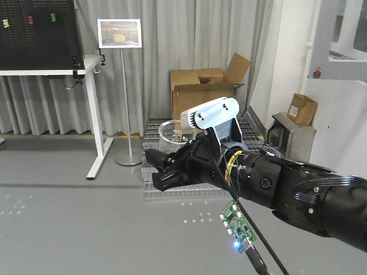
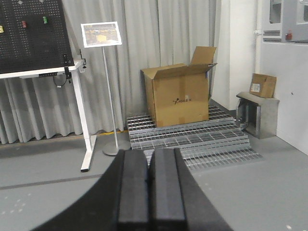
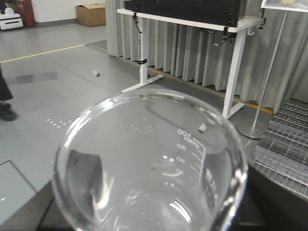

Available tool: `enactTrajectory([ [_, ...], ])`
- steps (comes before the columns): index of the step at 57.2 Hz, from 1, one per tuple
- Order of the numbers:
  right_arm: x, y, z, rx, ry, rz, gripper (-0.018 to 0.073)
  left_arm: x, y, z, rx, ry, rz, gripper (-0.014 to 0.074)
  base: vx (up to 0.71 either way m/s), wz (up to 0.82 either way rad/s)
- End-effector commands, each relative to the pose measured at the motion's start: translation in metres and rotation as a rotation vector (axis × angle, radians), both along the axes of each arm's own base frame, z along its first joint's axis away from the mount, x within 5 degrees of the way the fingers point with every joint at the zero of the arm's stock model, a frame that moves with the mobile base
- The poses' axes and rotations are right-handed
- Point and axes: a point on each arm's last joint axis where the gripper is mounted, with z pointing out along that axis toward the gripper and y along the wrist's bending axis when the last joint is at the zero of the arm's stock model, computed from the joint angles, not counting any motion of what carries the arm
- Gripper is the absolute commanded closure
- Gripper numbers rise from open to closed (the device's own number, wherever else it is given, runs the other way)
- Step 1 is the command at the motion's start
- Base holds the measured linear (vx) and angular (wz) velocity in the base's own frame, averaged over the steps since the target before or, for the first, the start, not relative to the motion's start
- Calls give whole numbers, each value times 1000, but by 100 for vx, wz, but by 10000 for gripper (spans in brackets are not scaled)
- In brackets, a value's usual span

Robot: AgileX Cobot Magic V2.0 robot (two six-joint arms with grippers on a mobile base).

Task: Pick beaker and place in left cabinet
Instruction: 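Carry the beaker in the right gripper toward the open white cabinet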

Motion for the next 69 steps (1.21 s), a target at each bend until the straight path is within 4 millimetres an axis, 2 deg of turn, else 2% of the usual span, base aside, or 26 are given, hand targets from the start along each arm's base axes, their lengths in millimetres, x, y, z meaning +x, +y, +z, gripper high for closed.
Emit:
enactTrajectory([
  [1, -8, -3, 30, 68, -71, 30, 568, -1, 0, 3, -22, -83, 0, 595, 71, -3],
  [40, -8, -3, 30, 68, -71, 30, 568, -1, 0, 3, -22, -83, 0, 595, 68, 1],
  [69, -8, -3, 30, 68, -71, 30, 568, -1, 0, 3, -22, -83, 0, 595, 54, -7],
])
